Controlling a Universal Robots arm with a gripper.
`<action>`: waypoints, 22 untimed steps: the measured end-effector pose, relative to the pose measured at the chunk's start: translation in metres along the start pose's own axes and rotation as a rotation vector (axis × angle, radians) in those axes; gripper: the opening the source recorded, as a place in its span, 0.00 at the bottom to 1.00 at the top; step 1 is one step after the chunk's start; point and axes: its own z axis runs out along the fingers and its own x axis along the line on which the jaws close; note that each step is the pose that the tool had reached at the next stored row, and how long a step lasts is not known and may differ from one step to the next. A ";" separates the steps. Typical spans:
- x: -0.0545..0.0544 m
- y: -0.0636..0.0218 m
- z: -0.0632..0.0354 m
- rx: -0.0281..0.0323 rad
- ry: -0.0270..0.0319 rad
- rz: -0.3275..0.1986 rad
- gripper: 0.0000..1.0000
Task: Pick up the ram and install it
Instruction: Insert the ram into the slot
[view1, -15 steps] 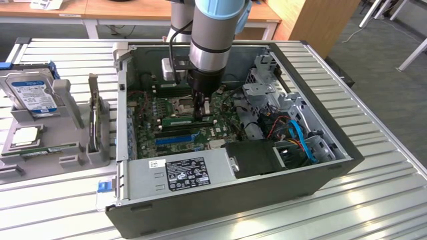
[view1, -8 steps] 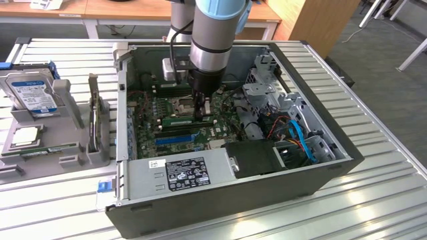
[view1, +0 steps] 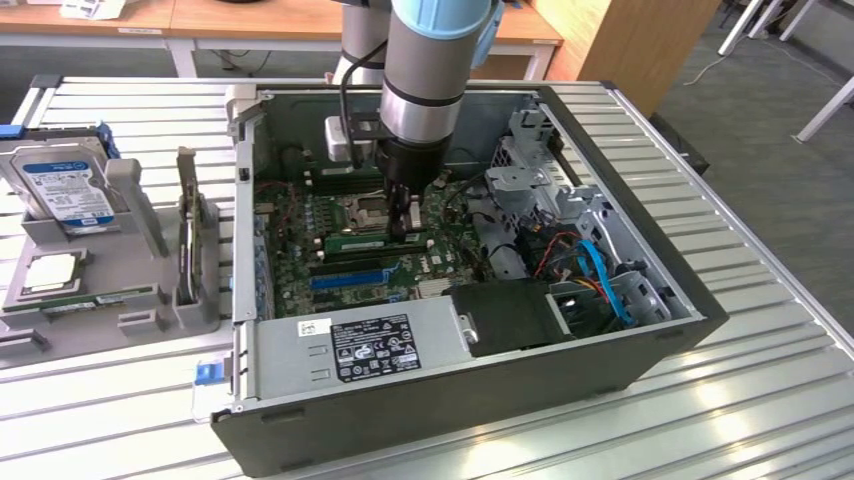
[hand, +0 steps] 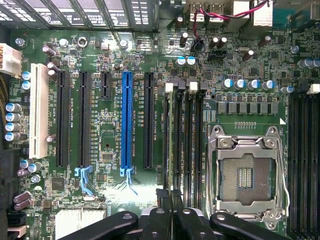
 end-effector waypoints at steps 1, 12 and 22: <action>0.000 0.0000 0.0000 -0.0001 -0.0001 -0.002 0.12; 0.000 -0.0005 0.0000 -0.0006 -0.0005 -0.019 0.12; 0.000 -0.0009 0.0000 -0.0006 -0.0010 -0.026 0.12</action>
